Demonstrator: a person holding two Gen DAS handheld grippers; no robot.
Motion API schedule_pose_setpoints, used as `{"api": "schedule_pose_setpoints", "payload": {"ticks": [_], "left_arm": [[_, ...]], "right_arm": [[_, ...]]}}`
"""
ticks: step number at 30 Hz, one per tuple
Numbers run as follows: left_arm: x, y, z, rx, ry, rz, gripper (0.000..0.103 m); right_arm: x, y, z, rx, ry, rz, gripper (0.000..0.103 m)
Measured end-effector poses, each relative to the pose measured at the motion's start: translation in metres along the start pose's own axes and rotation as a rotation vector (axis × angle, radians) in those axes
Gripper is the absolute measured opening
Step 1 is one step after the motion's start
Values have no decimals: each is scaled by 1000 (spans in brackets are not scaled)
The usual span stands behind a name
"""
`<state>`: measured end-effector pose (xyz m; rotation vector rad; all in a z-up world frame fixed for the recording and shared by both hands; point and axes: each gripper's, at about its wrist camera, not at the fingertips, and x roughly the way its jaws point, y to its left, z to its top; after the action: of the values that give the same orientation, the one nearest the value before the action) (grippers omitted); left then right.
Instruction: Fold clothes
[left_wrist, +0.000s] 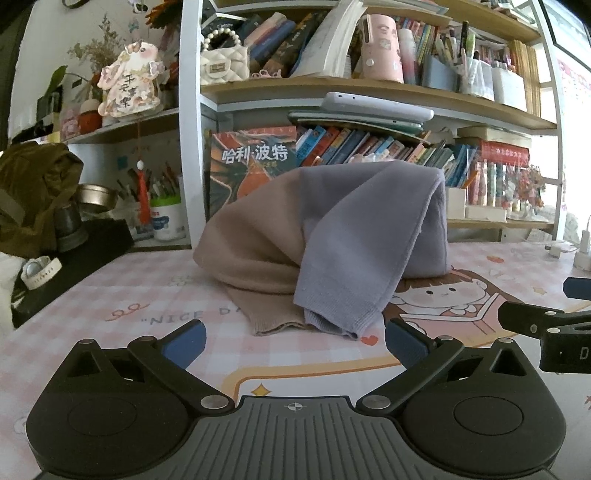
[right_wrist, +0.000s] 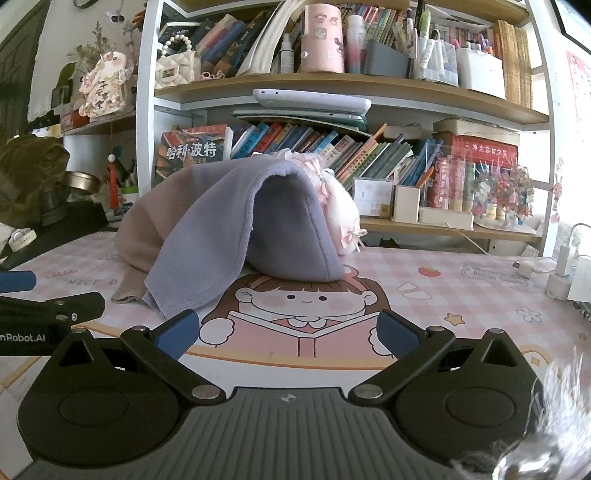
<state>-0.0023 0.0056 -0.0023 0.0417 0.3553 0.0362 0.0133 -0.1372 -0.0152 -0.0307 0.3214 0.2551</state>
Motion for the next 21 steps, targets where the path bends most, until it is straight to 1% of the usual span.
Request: {"api": "schedule_pose_setpoints", "payload": {"ticks": [11, 21], "left_arm": [[-1, -2, 0, 11, -5, 5, 103], [-3, -5, 0, 30, -15, 6, 103]], "right_arm": [[0, -1, 0, 9, 2, -1, 103], [1, 1, 1, -9, -2, -2, 103]]}}
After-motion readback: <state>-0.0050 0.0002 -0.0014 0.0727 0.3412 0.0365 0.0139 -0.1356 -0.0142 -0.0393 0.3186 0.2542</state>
